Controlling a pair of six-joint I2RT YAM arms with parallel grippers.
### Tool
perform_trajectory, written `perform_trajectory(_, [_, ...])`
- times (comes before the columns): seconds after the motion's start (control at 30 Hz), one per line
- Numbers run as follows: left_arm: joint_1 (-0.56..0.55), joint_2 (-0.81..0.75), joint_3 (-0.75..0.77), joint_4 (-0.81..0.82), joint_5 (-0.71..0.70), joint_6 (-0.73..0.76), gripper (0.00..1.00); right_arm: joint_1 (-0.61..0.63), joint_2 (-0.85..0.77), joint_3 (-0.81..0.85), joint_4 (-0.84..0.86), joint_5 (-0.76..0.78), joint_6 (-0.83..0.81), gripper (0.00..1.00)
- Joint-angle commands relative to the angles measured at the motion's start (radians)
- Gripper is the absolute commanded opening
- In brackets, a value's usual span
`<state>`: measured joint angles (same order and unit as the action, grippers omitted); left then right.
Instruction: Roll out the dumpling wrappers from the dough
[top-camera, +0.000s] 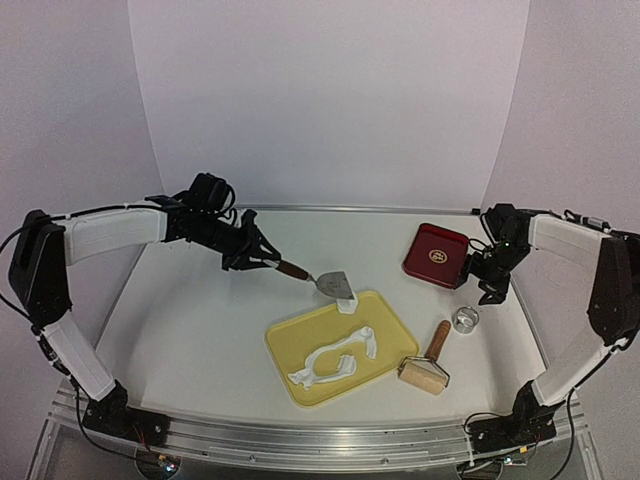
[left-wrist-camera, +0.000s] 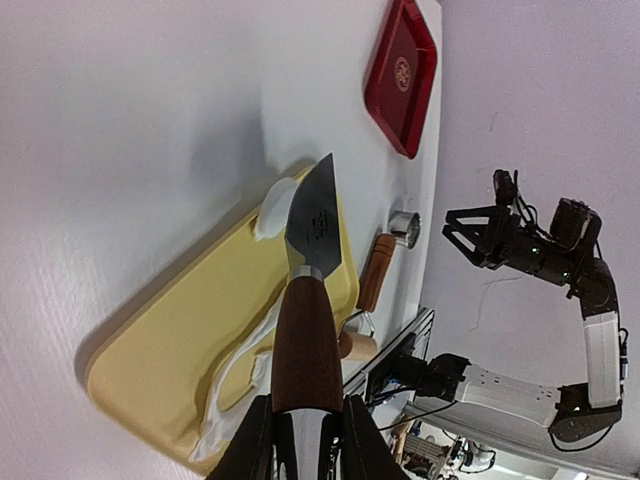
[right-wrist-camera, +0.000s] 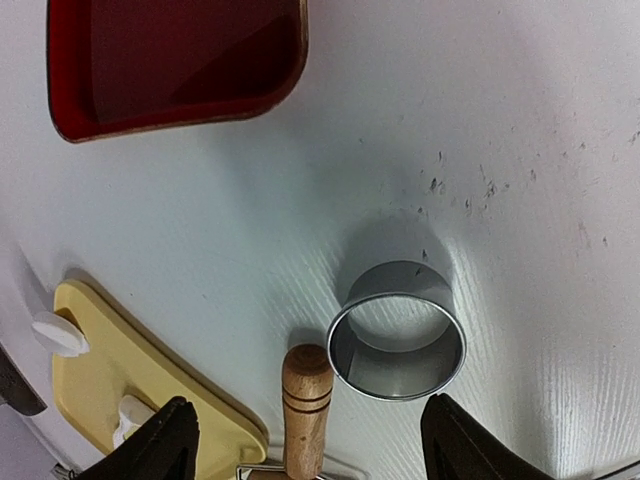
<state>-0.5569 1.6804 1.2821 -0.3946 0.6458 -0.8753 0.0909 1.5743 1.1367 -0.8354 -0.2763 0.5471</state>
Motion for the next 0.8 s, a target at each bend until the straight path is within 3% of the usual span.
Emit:
perform_trajectory(0.0, [-0.003, -0.186, -0.114, -0.055, -0.075, -0.042, 0.0, 0.011, -0.056, -0.072, 0.014, -0.075, -0.028, 0.77])
perform_trajectory(0.33, [-0.008, -0.174, -0.141, -0.04, -0.105, 0.112, 0.0, 0.071, -0.023, -0.093, 0.133, -0.175, -0.064, 0.74])
perform_trajectory(0.77, [-0.023, -0.071, -0.111, 0.017, -0.13, 0.22, 0.0, 0.293, 0.278, 0.118, 0.21, -0.112, -0.09, 0.62])
